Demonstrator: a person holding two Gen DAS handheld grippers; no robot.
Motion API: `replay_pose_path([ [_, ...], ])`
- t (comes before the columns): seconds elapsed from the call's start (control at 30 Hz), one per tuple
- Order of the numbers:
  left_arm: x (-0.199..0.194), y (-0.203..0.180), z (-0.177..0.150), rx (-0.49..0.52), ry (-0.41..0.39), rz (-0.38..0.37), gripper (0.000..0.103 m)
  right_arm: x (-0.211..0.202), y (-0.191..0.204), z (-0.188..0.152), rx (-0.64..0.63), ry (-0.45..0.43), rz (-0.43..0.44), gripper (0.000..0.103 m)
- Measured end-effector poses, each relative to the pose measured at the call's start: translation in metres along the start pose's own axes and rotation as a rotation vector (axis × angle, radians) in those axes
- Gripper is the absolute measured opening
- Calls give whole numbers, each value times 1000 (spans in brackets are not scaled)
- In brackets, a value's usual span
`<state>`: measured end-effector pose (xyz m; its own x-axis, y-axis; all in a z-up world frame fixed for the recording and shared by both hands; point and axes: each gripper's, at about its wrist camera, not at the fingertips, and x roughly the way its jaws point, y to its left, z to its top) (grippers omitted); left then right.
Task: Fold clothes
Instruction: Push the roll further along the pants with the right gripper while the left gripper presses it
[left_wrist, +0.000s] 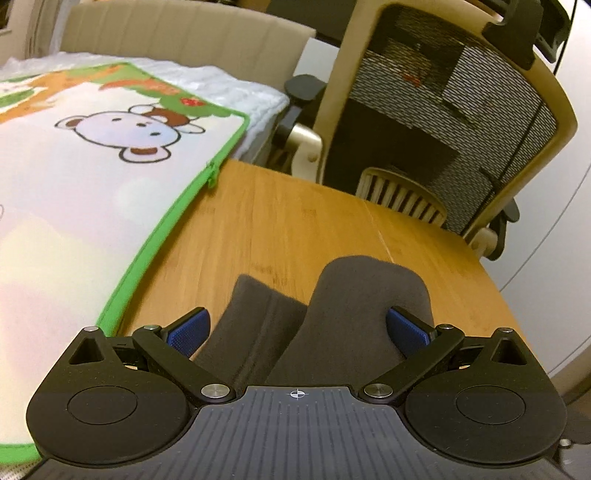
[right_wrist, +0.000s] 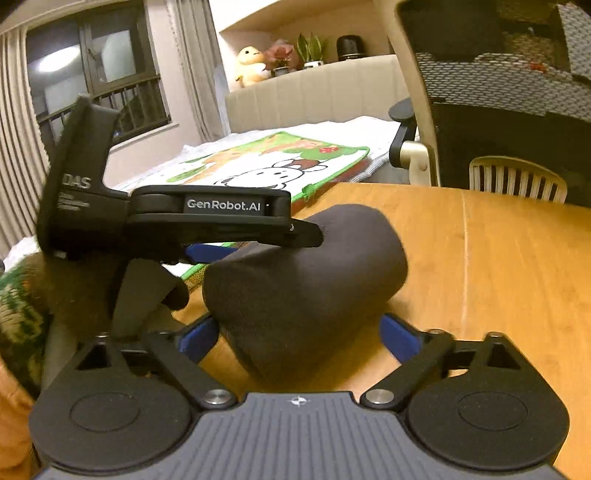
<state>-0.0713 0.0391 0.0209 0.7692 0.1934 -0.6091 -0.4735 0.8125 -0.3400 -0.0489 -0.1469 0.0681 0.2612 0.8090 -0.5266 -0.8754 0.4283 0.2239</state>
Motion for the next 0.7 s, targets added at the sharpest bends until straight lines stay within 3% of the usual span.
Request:
replay_pose_path([
  [0.03,0,-1,0,1,-1,0,103,3,-2,1,-2,3,20,64],
  [0.1,0,-3,1,3,-3,-9,103,3,-6,4,-21,-7,-6,48],
  [0.23,11,-17,0,15,6,-66,103,-11,-23,8,-68,-34,-71,29],
  [0.37,22,-35,-3,49,15,-92,103,-26,-46,13,-112,-35,-185,23],
  [0.43,25,-38,-4,59,18,-88,103,-39,-55,13,-138,-45,-168,24],
  [0.47,25,-36,-5,52,23,-91,103,-46,-58,12,-144,-65,-148,36],
  [0.5,25,-33,-5,41,27,-96,103,-51,-56,13,-159,-91,-147,63],
  [0.53,25,-30,-5,28,31,-102,103,-54,-52,14,-183,-122,-158,73],
  [0.57,24,-28,-5,22,33,-105,103,-54,-46,13,-212,-150,-167,79],
  [0.7,14,-21,-2,8,14,-102,103,-23,-17,18,-341,-146,-158,80],
])
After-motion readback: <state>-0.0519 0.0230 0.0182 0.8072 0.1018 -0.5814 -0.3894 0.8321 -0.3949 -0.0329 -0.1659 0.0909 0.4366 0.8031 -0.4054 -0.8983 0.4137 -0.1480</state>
